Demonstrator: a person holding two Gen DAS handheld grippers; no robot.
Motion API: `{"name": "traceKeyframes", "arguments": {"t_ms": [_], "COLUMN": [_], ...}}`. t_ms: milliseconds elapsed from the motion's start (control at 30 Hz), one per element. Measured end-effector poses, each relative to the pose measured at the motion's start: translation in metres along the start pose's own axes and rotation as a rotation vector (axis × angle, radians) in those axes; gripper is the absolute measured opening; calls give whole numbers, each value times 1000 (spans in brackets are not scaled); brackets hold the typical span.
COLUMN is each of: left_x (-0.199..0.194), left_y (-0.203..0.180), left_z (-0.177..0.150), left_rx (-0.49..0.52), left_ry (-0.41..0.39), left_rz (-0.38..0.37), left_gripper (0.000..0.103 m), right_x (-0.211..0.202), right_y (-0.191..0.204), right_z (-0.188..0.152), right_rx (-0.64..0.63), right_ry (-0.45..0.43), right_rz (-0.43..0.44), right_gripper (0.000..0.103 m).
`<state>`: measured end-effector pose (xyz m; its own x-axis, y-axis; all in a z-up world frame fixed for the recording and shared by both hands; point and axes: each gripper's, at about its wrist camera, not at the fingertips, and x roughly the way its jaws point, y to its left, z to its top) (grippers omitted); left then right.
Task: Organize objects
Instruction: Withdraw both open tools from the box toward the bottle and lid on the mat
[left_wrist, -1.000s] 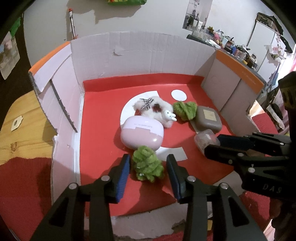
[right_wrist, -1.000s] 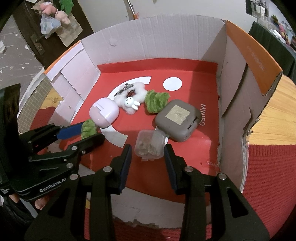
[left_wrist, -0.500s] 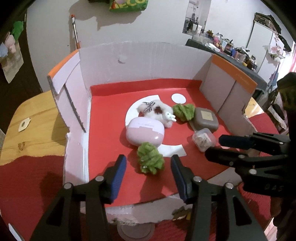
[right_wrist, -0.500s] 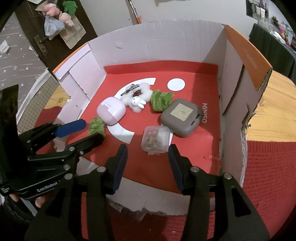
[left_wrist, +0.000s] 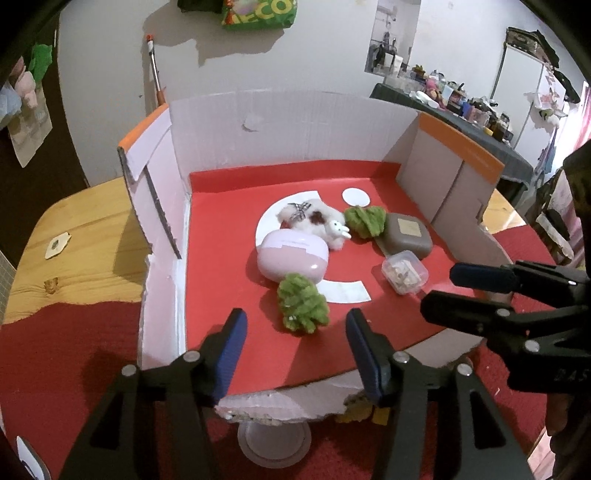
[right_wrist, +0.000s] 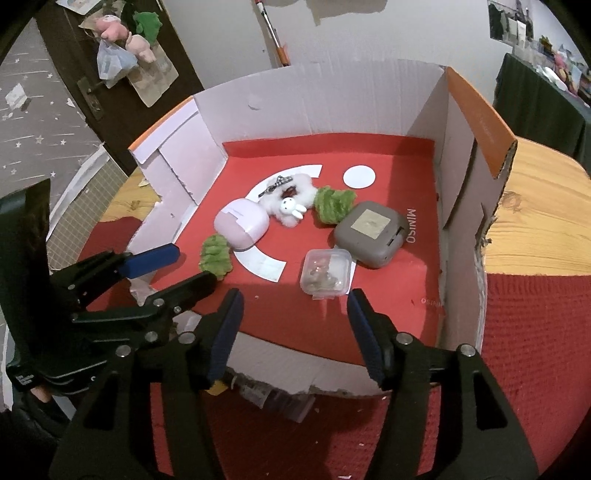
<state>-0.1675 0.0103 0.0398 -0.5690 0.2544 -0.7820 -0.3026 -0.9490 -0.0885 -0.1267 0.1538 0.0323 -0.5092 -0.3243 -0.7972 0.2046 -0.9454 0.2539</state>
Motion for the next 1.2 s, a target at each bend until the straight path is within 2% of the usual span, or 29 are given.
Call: {"name": "traceKeyframes", "arguments": {"t_ms": [233, 333, 533, 633, 700, 867, 967, 1200], "left_x": [-10, -13, -21, -24, -26, -34, -39, -49], "left_y": [-1, -2, -5, -5, -5, -5, -7, -7], "left_z": [-3, -4, -8, -11, -12, -18, -22, -29], "left_rx": [-3, 2, 13, 10, 7, 2, 8, 0], "left_ry": [-30, -39, -68, -73, -75, -91, -104, -117], "left_rz": [12, 13, 29, 26, 24, 22, 29, 17], "left_gripper": [64, 66, 71, 73, 78, 83, 87, 93], "right_x": [-8, -13, -26, -33, -38, -48, -54, -67], "right_y": [4, 5, 13, 18, 21, 27, 30, 35], "right_z": [-6, -8, -12, -14, -16, -22, -26, -37], "right_rx": [1, 6, -11, -24, -32, -39, -39, -36], "right_ry": [-27, -45, -79, -97, -109, -131, -144, -174], "right_rz": [9, 13, -2, -11, -14, -15, -11, -11], "right_gripper": [64, 70, 71, 77, 78, 79, 85, 86]}}
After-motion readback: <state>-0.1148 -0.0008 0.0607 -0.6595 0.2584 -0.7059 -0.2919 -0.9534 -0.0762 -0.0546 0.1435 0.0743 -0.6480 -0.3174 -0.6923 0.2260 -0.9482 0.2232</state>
